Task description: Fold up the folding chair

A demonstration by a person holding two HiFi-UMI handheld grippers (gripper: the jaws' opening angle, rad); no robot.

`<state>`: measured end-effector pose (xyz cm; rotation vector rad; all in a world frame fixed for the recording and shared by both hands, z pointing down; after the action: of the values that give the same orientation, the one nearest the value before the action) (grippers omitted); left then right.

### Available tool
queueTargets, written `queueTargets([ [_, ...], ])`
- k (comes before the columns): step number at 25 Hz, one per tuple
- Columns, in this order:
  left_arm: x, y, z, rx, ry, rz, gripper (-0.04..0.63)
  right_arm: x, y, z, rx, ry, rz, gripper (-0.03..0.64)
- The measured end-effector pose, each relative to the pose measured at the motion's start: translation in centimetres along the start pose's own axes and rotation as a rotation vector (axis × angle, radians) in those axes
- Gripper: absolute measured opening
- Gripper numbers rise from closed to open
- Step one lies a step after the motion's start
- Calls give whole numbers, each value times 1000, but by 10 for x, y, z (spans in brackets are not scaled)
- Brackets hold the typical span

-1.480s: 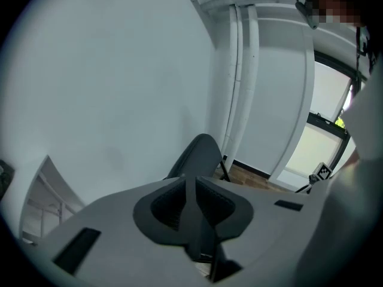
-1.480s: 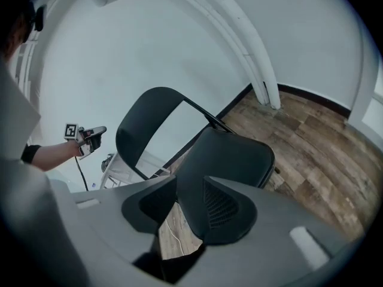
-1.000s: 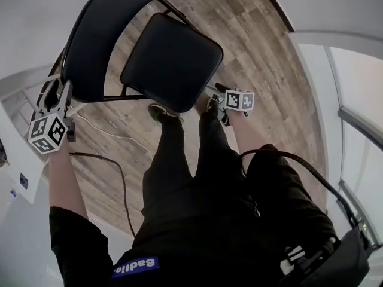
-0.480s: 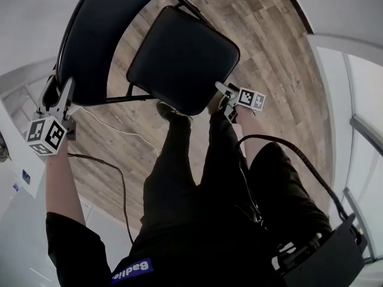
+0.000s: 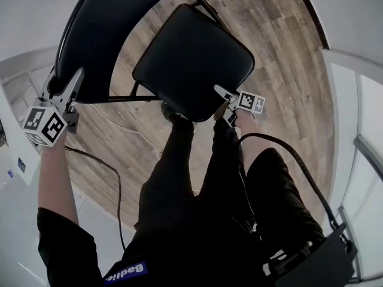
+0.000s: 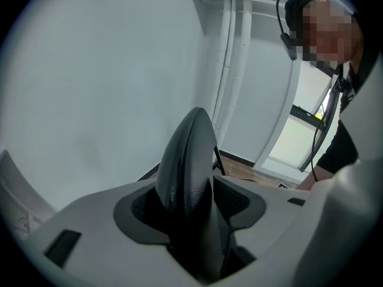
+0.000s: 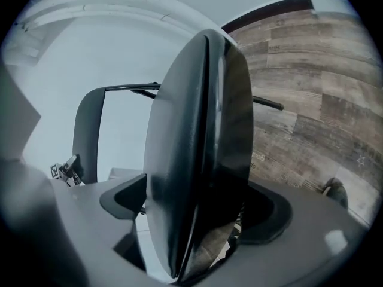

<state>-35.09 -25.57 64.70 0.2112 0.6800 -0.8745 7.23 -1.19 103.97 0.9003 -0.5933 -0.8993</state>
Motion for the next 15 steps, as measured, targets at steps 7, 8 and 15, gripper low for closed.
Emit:
queueTargets([
  [7, -2, -4, 4, -24, -11, -36, 224, 3, 5, 7, 58, 102, 82, 414],
  [8, -3, -4, 3, -23, -16, -38, 224, 2, 5, 6, 64, 103, 79, 413],
  [15, 5, 2, -10, 2, 36, -52, 207, 4, -15, 1, 108, 104, 60, 399],
])
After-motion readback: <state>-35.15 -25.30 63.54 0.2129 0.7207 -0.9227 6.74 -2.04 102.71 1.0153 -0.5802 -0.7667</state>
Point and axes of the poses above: the fingertips, and each gripper's own axes: z forward along the fingers, y to its right, x out of its top, the point moved 8 cm from there along -z, backward along the fingers, and after that the axes turned 9 degrees about -y, right-handed, at the moved point
